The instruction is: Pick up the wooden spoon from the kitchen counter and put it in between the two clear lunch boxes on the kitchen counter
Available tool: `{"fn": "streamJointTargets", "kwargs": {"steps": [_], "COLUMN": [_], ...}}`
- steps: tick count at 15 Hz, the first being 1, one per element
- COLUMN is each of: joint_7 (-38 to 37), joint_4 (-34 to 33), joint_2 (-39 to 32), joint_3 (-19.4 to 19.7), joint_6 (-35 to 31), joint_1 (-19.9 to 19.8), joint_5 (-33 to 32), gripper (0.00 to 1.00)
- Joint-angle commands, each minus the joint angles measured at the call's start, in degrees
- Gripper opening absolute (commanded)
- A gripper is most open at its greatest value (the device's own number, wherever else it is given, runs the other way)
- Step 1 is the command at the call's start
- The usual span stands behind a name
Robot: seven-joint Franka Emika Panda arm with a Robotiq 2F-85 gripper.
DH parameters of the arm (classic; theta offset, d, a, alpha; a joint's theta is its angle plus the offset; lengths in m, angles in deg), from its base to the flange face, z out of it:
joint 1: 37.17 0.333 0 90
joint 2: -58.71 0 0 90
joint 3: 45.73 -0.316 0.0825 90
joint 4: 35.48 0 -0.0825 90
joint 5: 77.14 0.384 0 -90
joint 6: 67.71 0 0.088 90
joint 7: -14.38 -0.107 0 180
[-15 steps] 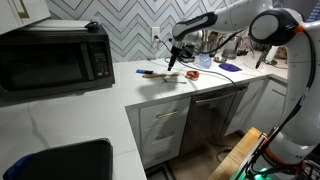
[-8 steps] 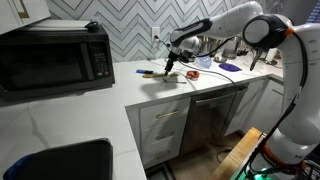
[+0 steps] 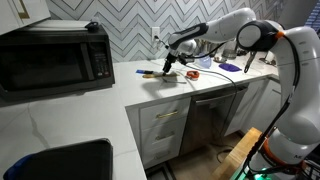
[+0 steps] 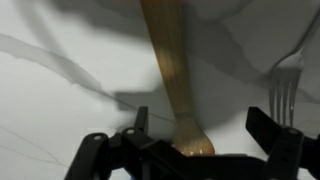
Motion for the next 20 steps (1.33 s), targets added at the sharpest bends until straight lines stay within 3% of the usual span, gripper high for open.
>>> {"fn": "streamJointTargets", "kwargs": {"steps": [1, 5, 7, 15, 20], "joint_7": [1.81, 1.18, 1.03, 0.89, 1.17], "joint_4": [-3.53, -6.42, -7.60, -9.34, -10.22], "joint_2": [-3.13, -5.29, -6.21, -6.85, -6.87], "joint_3": [-1.50, -1.37, -1.29, -1.53, -1.37], "joint_6": [-0.46, -0.31, 0.25, 5.79, 10.09], "joint_1": [-1.54, -1.90, -2.10, -2.70, -2.83], "joint_5": [0.94, 0.37, -0.01, -0.20, 0.08], "gripper": [0.83, 0.54, 0.52, 0.61, 0.60]}}
